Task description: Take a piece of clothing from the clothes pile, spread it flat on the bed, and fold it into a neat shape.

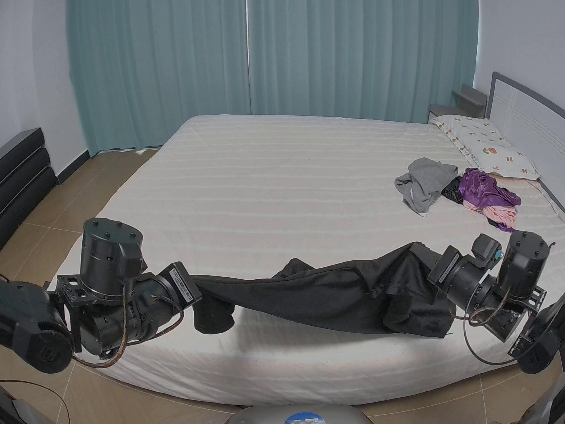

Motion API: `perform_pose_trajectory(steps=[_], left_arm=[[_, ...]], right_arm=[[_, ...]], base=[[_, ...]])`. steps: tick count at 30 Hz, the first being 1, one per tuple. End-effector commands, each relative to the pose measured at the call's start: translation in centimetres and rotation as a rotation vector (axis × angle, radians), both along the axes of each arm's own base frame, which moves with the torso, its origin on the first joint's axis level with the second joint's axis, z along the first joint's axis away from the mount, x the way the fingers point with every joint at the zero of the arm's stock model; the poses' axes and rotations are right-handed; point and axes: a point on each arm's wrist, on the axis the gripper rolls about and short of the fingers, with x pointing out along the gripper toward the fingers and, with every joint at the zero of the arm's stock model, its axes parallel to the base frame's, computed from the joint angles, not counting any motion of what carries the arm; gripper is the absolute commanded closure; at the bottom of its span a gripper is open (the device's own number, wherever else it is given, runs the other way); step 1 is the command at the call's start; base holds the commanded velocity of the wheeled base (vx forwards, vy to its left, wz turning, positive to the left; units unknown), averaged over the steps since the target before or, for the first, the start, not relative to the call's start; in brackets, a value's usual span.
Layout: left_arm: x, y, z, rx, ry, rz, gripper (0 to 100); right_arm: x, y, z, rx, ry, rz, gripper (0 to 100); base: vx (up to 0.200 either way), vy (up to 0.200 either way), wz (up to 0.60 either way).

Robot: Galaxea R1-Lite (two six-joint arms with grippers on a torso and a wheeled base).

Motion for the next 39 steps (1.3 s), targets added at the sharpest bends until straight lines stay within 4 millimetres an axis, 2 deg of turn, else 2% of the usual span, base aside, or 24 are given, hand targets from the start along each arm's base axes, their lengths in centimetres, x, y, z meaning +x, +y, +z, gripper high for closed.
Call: perform_pose_trajectory(steps=[1, 4, 6, 8, 12, 15, 22, 27, 39], left_arm=[[-2.3, 0.2, 2.3, -0.033, -0.057, -0.04, 100], [-4.2, 0.9, 3.8, -0.042, -0.09, -0.048, 100], [-4.3, 0.9, 3.9, -0.044, -0.092, -0.05, 100], [-6.3, 2.4, 6.2, -0.083, -0.154, -0.053, 100], [-7.2, 3.1, 8.3, -0.119, -0.205, -0.054, 100], [-6.5, 2.8, 9.2, -0.11, -0.208, -0.049, 100], [-4.4, 1.2, 9.5, -0.099, -0.193, -0.049, 100], [-4.0, 0.8, 9.7, -0.098, -0.192, -0.051, 100], [-3.7, 0.4, 9.3, -0.088, -0.173, -0.062, 100]], right_arm=[[-2.7, -0.9, 2.5, 0.028, -0.093, 0.019, 100], [-4.7, -2.0, 4.6, 0.031, -0.201, 0.029, 100], [-4.8, -2.0, 4.7, 0.033, -0.207, 0.028, 100], [-7.5, -3.6, 7.6, 0.007, -0.327, 0.024, 100], [-9.3, -4.8, 10.4, 0.011, -0.363, 0.024, 100], [-9.0, -4.7, 11.9, -0.001, -0.33, 0.021, 100], [-8.0, -4.2, 14.0, 0.018, -0.357, 0.02, 100], [-7.1, -3.6, 14.0, 0.01, -0.342, 0.022, 100], [-5.8, -3.3, 13.4, -0.013, -0.315, 0.008, 100]], base=[[0.0, 0.0, 0.0], [0.0, 0.0, 0.0], [0.0, 0.0, 0.0], [0.0, 0.0, 0.0], [0.0, 0.0, 0.0], [0.0, 0.0, 0.0], [0.0, 0.0, 0.0], [0.0, 0.0, 0.0], [0.0, -0.2, 0.0]])
